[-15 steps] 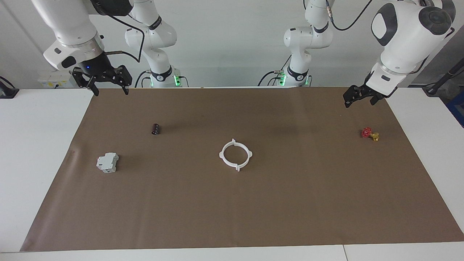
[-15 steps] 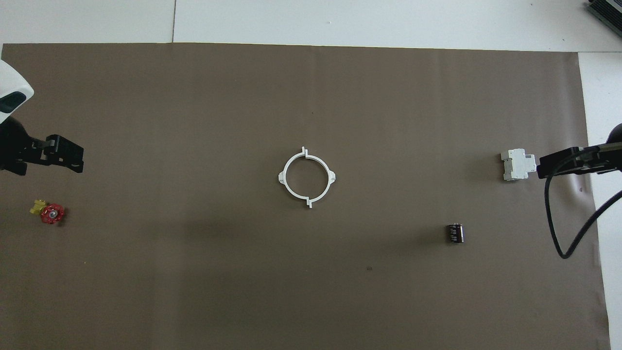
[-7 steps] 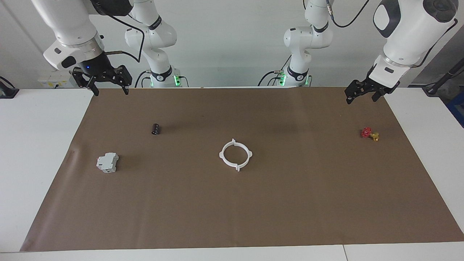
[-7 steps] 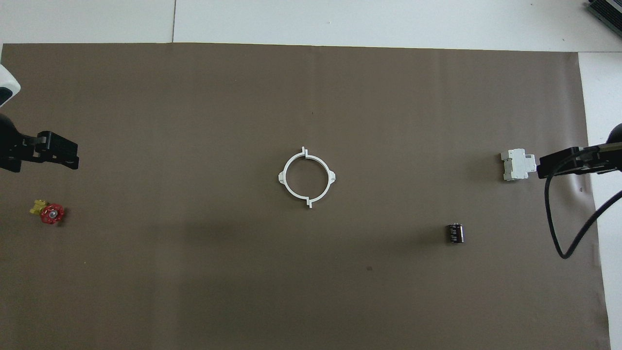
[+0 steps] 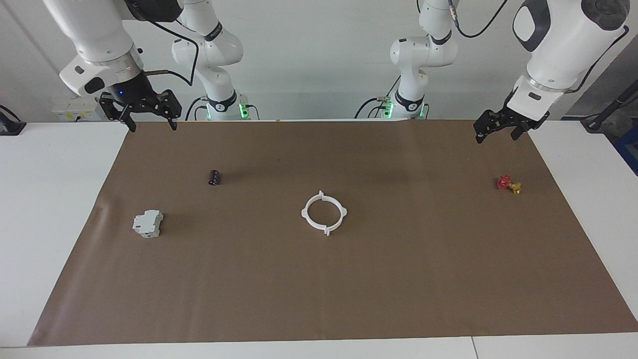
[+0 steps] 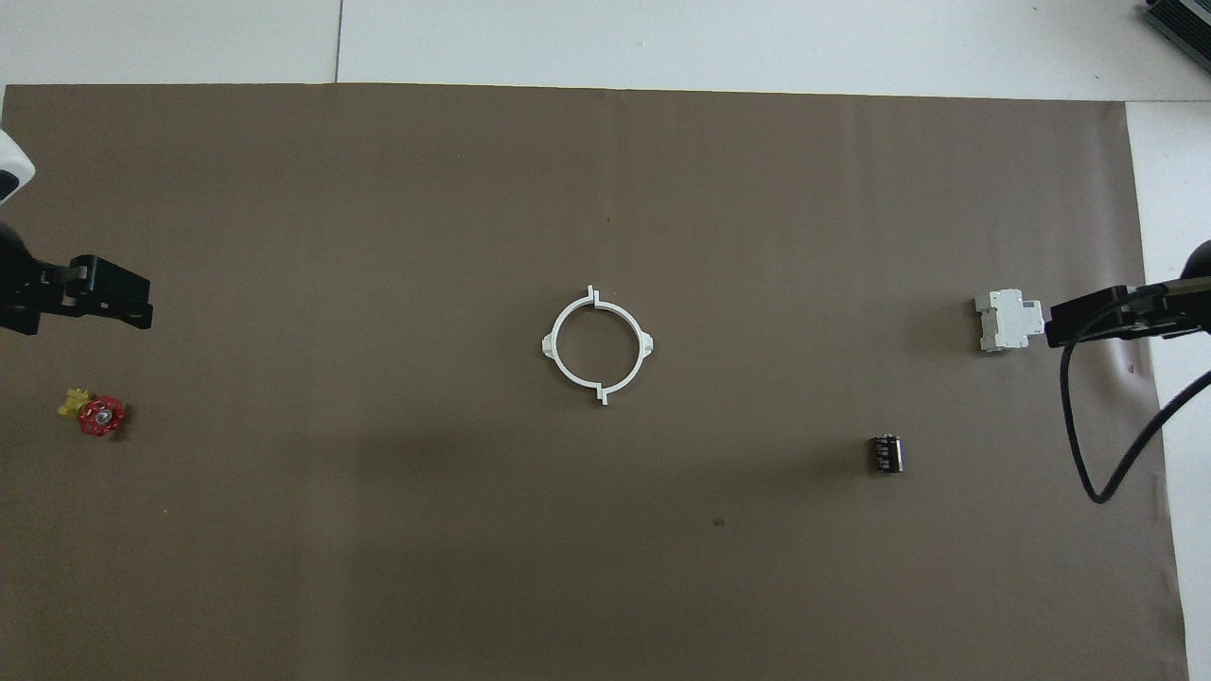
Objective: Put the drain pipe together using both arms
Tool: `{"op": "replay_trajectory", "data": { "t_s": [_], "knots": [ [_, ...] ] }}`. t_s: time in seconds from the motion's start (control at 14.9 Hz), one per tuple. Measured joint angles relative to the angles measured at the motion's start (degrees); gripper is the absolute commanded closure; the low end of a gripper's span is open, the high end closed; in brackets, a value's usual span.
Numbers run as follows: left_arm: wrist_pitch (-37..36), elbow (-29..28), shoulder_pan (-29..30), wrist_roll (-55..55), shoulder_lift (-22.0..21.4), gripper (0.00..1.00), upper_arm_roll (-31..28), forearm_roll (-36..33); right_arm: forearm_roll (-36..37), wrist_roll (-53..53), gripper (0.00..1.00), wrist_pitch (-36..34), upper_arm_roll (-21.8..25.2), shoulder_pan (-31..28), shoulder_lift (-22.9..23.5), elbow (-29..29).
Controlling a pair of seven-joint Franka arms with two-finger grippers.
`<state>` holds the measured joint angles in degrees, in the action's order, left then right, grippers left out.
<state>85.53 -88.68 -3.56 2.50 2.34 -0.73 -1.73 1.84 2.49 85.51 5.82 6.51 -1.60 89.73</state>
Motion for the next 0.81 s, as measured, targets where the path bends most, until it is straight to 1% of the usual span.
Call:
{"op": "replay_trajectory", "data": {
  "t_s": [0.81],
  "knots": [
    [0.1, 0.0, 0.0, 0.0, 0.0, 0.0, 0.0, 1.1, 0.0, 0.0, 0.0, 0.0, 0.0, 0.0, 0.0, 0.0]
  ]
}}
